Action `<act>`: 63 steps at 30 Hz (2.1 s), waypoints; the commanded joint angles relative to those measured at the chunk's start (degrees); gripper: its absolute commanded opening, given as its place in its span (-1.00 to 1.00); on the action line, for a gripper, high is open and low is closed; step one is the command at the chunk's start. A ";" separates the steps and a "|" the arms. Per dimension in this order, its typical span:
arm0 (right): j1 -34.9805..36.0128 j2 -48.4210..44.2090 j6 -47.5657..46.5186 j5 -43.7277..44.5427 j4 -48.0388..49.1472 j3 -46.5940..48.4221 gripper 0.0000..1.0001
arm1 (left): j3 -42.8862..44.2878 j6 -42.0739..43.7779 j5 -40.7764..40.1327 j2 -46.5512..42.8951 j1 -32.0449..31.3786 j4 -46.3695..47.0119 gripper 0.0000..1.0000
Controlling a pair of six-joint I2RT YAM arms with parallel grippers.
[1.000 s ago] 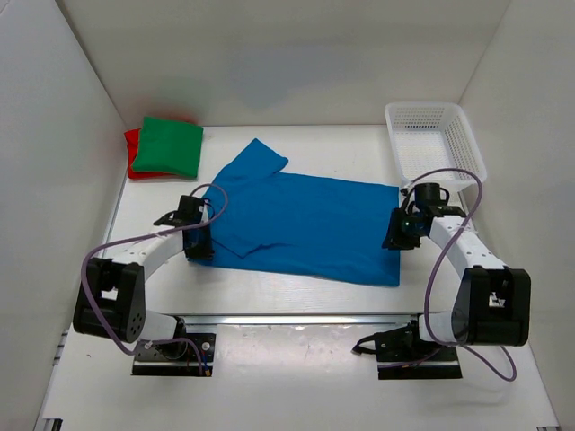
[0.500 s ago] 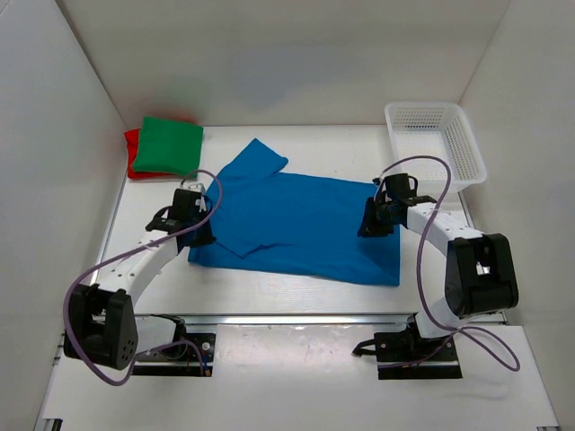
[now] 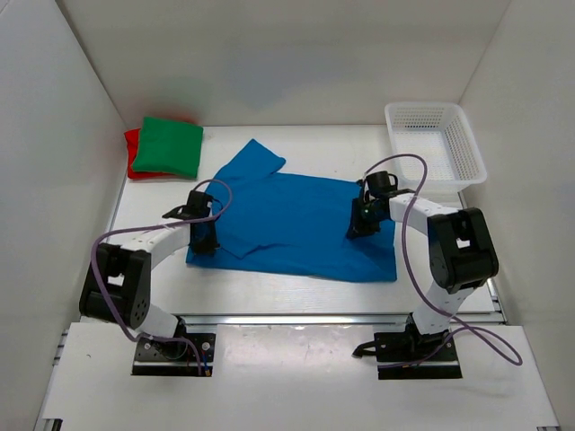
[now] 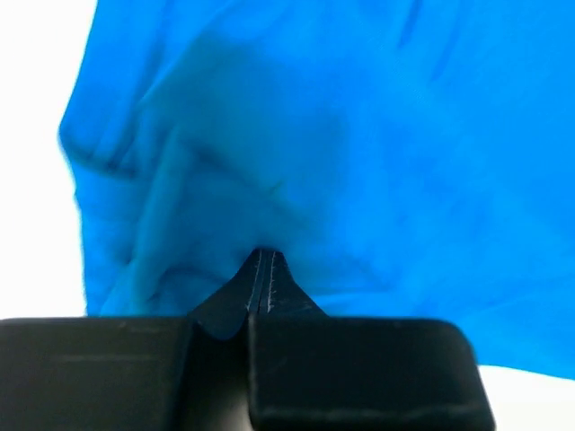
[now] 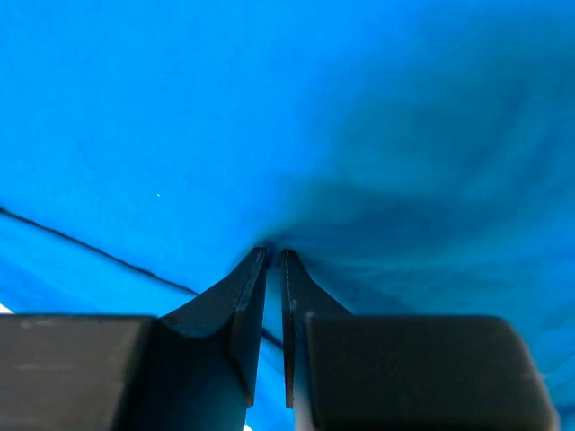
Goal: Fold and stack the t-shirts
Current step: Fold the flattened tshirt in 1/3 of the way, then grap the side of the flattened tshirt furthest away from the robot with both arms
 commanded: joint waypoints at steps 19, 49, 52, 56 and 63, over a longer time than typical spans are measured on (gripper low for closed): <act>4.83 -3.41 -2.74 2.48 -2.49 -2.88 -0.53 | -3.49 -0.33 -0.61 -20.99 -0.01 -16.48 -0.99; -4.31 10.28 0.68 18.74 -5.82 25.33 0.09 | 86.03 10.57 5.02 55.43 7.91 -10.22 0.29; -5.19 12.40 2.26 19.44 -5.74 27.09 0.11 | 91.35 10.31 5.19 60.38 8.09 -12.62 0.28; -5.99 14.68 4.28 19.70 -5.47 29.19 0.41 | 92.22 8.03 4.94 61.09 8.53 -16.47 0.33; -7.74 19.08 5.43 17.77 -6.62 33.07 0.46 | 90.38 8.20 9.49 62.23 8.44 -21.67 -0.48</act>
